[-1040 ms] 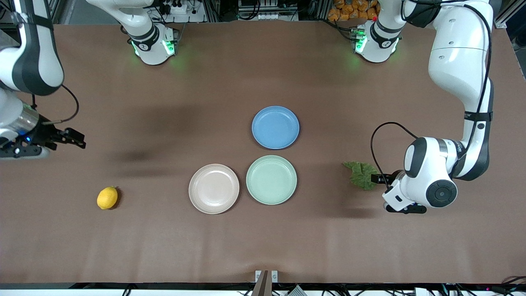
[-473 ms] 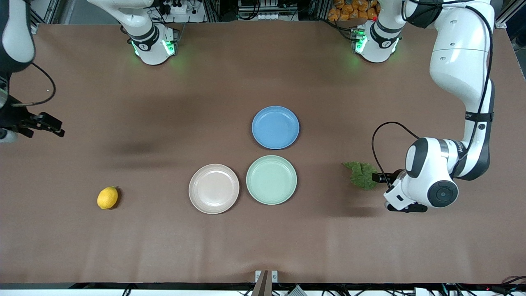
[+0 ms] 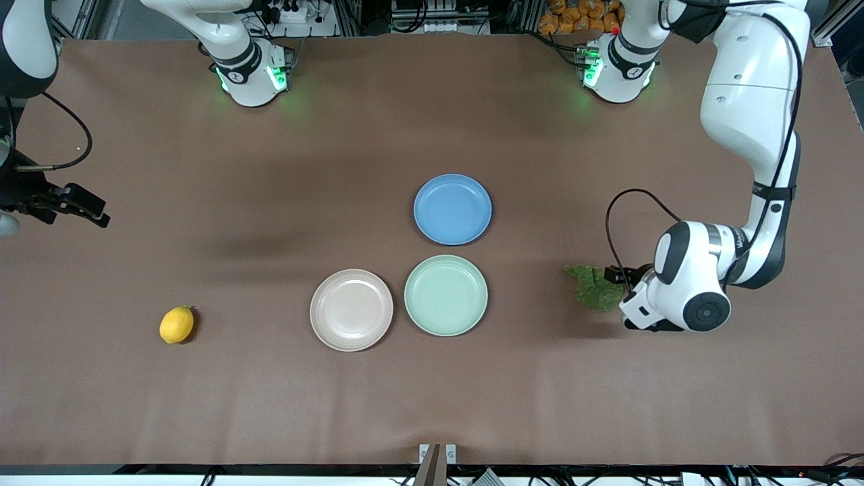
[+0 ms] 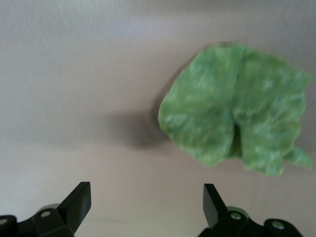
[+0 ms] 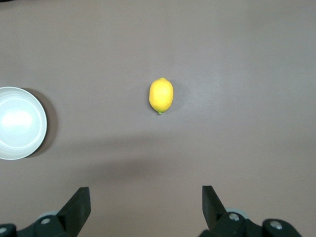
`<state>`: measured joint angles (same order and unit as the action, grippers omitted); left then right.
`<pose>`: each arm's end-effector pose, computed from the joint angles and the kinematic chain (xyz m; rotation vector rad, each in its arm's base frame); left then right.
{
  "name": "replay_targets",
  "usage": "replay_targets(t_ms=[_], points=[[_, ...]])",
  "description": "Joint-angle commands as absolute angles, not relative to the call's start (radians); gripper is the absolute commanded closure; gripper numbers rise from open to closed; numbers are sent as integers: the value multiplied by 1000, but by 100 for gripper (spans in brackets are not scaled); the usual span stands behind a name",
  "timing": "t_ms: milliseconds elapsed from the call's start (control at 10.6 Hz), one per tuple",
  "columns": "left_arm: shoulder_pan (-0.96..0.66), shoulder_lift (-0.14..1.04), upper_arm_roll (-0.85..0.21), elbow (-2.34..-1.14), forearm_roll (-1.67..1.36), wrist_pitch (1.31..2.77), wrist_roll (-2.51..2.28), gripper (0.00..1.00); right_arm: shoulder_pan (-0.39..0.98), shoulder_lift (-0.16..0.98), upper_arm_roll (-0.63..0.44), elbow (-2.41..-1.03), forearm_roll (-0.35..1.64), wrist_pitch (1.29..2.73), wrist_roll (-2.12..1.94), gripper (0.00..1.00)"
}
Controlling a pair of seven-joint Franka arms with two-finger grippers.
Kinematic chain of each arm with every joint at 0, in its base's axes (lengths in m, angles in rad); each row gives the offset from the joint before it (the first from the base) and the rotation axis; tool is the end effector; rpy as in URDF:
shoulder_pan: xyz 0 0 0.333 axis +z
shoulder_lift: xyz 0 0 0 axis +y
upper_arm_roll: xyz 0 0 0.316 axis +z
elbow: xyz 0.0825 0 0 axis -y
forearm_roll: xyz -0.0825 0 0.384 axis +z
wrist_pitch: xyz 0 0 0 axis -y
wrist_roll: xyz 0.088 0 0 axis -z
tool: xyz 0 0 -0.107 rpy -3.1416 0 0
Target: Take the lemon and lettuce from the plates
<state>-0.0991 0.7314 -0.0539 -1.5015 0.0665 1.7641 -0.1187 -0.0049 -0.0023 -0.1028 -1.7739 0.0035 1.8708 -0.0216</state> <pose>0.6502 -0.0898 0.2074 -2.9749 0.0854 0.6974 0.5694 -0.0613 0.5557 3.1320 -0.1363 0.1556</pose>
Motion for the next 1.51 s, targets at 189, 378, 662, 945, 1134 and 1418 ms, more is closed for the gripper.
replay_targets(t_ms=[189, 378, 662, 945, 1134, 1418], points=[[-86, 456, -71, -1865, 74, 1808, -110, 0, -20, 40, -106, -1635, -6, 1761, -6, 0], [-84, 382, -71, -2003, 74, 1899, -110, 0, -20, 40, -106, -1579, -8, 1720, -6, 0], [-84, 313, -71, -2129, 74, 1979, -110, 0, -28, 38, -112, -1554, -15, 1666, -5, 0], [-89, 235, -84, -2192, 74, 1989, -110, 0, 18, 37, -98, -1520, -114, 1661, 5, 0], [-86, 171, -106, -2236, 74, 2020, -115, 0, 46, 34, -98, -1502, -140, 1637, 2, 0], [-83, 75, -106, -2328, 72, 2079, -115, 0, 45, 29, -98, -1491, -60, 1560, 3, 0]])
